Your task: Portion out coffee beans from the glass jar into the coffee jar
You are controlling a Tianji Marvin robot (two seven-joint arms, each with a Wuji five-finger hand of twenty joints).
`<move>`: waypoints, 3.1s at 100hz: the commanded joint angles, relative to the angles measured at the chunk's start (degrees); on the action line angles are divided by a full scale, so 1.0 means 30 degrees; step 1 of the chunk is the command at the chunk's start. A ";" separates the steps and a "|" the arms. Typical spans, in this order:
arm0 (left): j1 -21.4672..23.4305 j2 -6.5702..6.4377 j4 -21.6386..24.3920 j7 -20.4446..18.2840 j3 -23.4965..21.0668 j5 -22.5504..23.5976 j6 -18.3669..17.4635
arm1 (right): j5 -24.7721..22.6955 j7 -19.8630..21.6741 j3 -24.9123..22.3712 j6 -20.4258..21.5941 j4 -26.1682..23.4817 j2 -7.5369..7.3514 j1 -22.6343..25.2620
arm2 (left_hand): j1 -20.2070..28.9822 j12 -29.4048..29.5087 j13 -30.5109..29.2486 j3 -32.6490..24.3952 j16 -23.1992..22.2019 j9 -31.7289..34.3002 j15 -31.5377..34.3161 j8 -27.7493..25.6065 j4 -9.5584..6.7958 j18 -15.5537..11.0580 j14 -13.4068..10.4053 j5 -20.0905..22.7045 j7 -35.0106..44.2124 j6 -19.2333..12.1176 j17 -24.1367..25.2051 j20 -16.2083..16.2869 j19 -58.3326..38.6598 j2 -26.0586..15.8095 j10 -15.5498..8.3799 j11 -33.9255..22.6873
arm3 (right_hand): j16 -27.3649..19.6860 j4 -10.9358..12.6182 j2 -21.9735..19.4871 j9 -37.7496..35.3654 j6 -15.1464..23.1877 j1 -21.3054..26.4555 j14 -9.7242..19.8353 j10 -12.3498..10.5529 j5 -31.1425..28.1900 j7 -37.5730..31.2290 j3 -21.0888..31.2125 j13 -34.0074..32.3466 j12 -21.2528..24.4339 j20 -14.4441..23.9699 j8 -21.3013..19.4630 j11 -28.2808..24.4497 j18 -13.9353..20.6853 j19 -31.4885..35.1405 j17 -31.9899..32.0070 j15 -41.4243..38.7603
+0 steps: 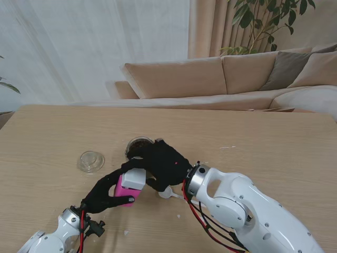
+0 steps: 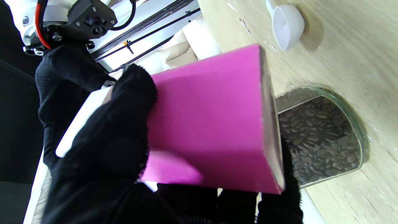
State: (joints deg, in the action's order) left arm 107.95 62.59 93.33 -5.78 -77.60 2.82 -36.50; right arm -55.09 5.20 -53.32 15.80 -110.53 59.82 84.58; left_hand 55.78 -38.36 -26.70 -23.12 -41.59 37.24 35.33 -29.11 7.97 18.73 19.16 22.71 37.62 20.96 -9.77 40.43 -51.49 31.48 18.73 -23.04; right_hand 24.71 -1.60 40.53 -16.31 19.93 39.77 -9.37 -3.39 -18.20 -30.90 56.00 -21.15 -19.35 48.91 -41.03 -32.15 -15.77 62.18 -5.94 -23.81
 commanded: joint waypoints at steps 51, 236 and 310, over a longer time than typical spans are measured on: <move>0.0096 0.0098 0.0126 -0.0222 0.0011 0.0030 -0.0037 | 0.0174 0.0624 0.0592 -0.0717 -0.0058 0.0127 -0.0475 | 0.2574 -0.0668 -0.0052 -0.1951 -0.0225 0.1013 0.0136 -0.0837 -0.0891 0.0140 -0.0252 0.0997 0.2764 -0.2519 -0.0053 0.0281 -0.0383 -0.2798 -0.1639 -0.1740 | 0.0735 -0.0747 -0.1993 -0.1308 -0.1384 -0.5063 0.0467 0.0284 -0.2624 -0.2941 -0.3228 -0.0183 -0.1404 0.0846 -0.2235 -0.0515 0.0611 0.1224 -0.0087 -0.1078; 0.0075 0.0215 -0.0001 0.0470 0.0175 0.0632 -0.0424 | 0.2264 0.1061 0.1901 -0.4826 0.0037 0.0459 -0.0956 | 0.2370 -0.0810 -0.0090 -0.2086 -0.0294 0.1072 0.0248 -0.0930 -0.0884 0.0122 -0.0258 0.0990 0.2947 -0.2572 -0.0090 0.0347 -0.0450 -0.2631 -0.1632 -0.1859 | 0.3808 -0.0520 -0.3726 -0.7645 -0.7969 -0.7853 -0.0736 0.1903 -0.4350 -0.8760 -0.4815 -0.5632 -0.5464 0.2179 -0.4710 -0.7053 -0.0382 0.6427 -0.4600 -0.6940; 0.0095 0.0175 0.0074 0.0187 0.0036 0.0435 -0.0115 | 0.1551 0.1666 -0.0958 -0.2873 -0.2016 0.0126 0.1749 | 0.2330 -0.0739 -0.0104 -0.2278 -0.0285 0.1026 0.0225 -0.0895 -0.0828 0.0133 -0.0265 0.0946 0.2941 -0.2562 -0.0124 0.0329 -0.0470 -0.2623 -0.1693 -0.1867 | -0.0334 0.1458 -0.4939 -0.2336 -0.5401 -0.2933 -0.0431 0.2249 -0.0025 0.4433 -0.6833 -0.1110 0.1252 -0.0481 0.4178 0.2093 -0.0894 -0.0663 0.0138 0.1511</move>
State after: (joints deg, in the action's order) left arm 107.86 62.86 92.98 -4.18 -77.40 4.27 -37.00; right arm -49.39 9.12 -55.92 6.38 -115.49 60.74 89.11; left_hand 55.78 -38.36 -26.70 -23.04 -41.59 37.24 35.33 -29.11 7.97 18.75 19.15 22.71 37.67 20.59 -9.79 40.44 -51.49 31.48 18.61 -23.04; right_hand 25.21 -1.25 24.21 -26.14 -0.17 27.27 -13.06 5.52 -21.57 -18.88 33.72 -26.89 -16.09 48.11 -27.99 -26.88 -18.74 62.24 -7.32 -20.98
